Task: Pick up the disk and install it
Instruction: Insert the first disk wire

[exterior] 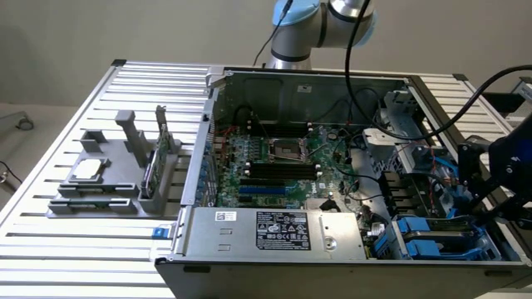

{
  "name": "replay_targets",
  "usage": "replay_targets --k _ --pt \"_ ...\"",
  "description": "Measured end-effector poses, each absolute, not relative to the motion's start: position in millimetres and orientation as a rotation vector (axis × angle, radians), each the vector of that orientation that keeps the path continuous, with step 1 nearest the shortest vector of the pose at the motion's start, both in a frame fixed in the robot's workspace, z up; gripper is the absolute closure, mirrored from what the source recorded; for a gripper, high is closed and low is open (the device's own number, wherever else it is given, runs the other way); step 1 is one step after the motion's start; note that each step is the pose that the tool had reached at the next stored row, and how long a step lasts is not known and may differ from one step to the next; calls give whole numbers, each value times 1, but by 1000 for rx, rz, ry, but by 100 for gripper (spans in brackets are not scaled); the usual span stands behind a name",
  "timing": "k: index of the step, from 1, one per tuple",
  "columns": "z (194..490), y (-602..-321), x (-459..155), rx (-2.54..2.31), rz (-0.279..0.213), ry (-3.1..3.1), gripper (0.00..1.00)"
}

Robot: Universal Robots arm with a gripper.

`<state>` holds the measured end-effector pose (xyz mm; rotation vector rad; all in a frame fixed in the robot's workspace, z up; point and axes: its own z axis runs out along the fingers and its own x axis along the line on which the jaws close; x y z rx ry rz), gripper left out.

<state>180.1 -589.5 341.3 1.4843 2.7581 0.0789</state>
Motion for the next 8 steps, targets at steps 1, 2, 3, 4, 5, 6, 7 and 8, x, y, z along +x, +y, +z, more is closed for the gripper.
replay_targets --k 1,2,3,4,5,6,7,8 --pt "341 -590 180 1484 79 2758 73" --pt "341 -590 180 1484 80 2758 73" --pt "341 -590 180 1485 81 2759 73" --pt "341 -590 180 1485 83 2759 73" --pt "341 -590 180 1485 85 2760 73" --pt "341 -590 180 1486 89 2761 73" --pt "341 -590 180 1486 92 2762 73" --pt "341 -590 180 1487 96 2763 73"
